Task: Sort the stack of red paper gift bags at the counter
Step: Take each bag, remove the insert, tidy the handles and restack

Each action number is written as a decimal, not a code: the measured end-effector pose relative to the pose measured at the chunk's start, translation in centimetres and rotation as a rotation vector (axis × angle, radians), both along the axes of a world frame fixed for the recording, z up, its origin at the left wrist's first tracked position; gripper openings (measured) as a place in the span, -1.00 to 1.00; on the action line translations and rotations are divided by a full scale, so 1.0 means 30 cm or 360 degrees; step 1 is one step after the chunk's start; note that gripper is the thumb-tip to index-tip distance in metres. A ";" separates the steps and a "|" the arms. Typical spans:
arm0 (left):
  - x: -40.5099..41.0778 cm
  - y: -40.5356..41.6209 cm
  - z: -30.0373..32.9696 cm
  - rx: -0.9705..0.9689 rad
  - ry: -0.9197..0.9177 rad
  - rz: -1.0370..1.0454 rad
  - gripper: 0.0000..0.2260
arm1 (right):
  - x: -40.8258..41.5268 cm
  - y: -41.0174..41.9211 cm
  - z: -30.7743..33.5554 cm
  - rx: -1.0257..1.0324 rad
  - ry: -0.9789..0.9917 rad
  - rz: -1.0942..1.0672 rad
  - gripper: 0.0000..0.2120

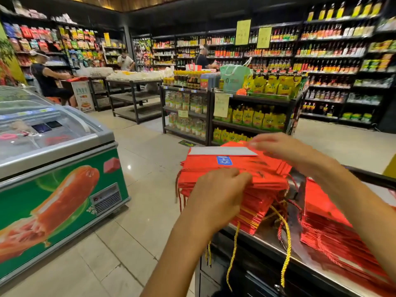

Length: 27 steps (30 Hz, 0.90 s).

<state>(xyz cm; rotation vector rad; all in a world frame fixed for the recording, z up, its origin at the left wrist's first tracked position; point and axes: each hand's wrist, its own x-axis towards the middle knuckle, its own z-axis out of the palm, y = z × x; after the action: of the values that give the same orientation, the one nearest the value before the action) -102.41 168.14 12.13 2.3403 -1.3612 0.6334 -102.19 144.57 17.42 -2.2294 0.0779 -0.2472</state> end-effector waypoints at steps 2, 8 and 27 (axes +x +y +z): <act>-0.003 -0.010 -0.058 0.0016 -0.0025 -0.0033 -0.82 | -0.002 0.031 -0.060 -0.0527 0.0199 0.0147 -0.79; -0.004 0.092 -0.103 -0.0409 -0.0090 0.0116 -0.72 | -0.024 0.075 -0.111 -0.0890 0.0250 0.0178 -0.67; -0.017 0.243 -0.241 -0.1014 0.0218 0.0144 -0.90 | 0.046 0.250 -0.047 -0.1192 -0.0060 0.0582 -0.95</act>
<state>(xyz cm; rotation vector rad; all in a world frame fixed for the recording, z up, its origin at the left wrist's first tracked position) -102.91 175.42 4.89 1.8875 -0.8320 0.7788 -100.81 152.06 16.00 -2.9147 -0.5191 -0.1230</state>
